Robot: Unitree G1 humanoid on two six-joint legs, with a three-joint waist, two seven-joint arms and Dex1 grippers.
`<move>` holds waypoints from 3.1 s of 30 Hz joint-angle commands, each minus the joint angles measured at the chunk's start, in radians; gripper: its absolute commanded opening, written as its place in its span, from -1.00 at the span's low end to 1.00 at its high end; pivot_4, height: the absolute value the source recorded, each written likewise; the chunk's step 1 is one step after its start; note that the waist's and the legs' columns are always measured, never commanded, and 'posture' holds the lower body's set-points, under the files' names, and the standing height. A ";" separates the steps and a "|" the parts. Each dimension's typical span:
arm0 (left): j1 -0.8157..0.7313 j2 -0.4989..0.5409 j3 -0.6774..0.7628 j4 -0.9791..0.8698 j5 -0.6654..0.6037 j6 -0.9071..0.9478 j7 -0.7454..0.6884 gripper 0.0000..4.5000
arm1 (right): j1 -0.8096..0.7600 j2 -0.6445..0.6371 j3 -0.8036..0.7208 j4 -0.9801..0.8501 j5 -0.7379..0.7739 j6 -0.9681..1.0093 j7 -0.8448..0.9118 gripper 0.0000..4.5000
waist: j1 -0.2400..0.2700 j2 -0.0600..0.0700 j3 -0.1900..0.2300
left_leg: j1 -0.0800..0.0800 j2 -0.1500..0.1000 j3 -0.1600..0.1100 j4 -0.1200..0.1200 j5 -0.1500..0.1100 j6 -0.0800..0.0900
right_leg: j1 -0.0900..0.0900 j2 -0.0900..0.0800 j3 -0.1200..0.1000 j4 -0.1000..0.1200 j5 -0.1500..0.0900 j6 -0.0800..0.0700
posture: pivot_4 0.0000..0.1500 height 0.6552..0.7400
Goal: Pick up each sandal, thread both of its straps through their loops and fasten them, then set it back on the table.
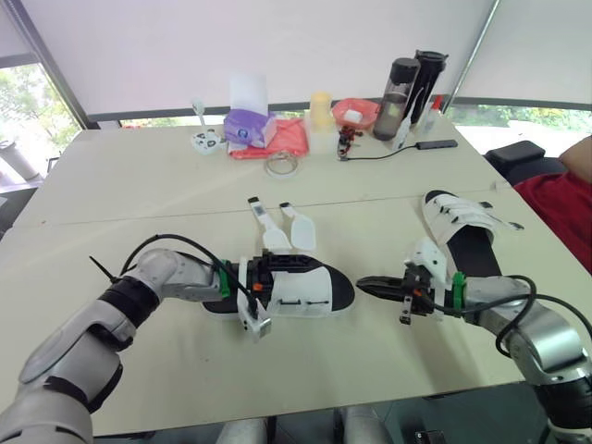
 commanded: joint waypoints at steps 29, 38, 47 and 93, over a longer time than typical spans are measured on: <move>0.232 0.003 0.524 -0.067 -1.321 0.913 -1.095 1.00 | -0.146 0.175 0.220 0.302 -0.223 -0.227 0.097 -0.95 | -0.037 0.000 -0.002 | 0.017 0.003 -0.003 -0.004 0.000 0.000 | 0.012 0.002 0.001 0.001 0.000 -0.002 | 1.00 1.00; 0.254 -0.047 0.591 -0.057 -1.294 1.048 -1.216 1.00 | -0.195 0.225 0.169 0.254 -0.137 -0.177 0.124 -0.95 | -0.044 0.001 -0.001 | 0.015 0.003 -0.003 -0.005 0.000 0.000 | 0.010 0.001 0.002 0.001 0.000 -0.003 | 1.00 1.00; 0.240 -0.058 0.630 -0.040 -1.338 1.230 -1.348 1.00 | -0.243 0.242 0.240 0.408 -0.237 -0.251 0.154 -0.95 | -0.044 0.001 -0.001 | 0.015 0.003 -0.003 -0.006 0.000 0.000 | 0.009 0.001 0.002 0.000 0.000 -0.003 | 1.00 1.00; -0.164 -0.356 1.017 0.602 -1.516 1.687 -1.232 0.89 | -0.225 0.300 0.279 0.441 -0.347 -0.350 0.127 -0.97 | -0.055 -0.001 -0.002 | 0.016 0.004 -0.003 -0.009 0.000 -0.001 | 0.009 0.003 0.003 0.000 0.000 -0.003 | 1.00 1.00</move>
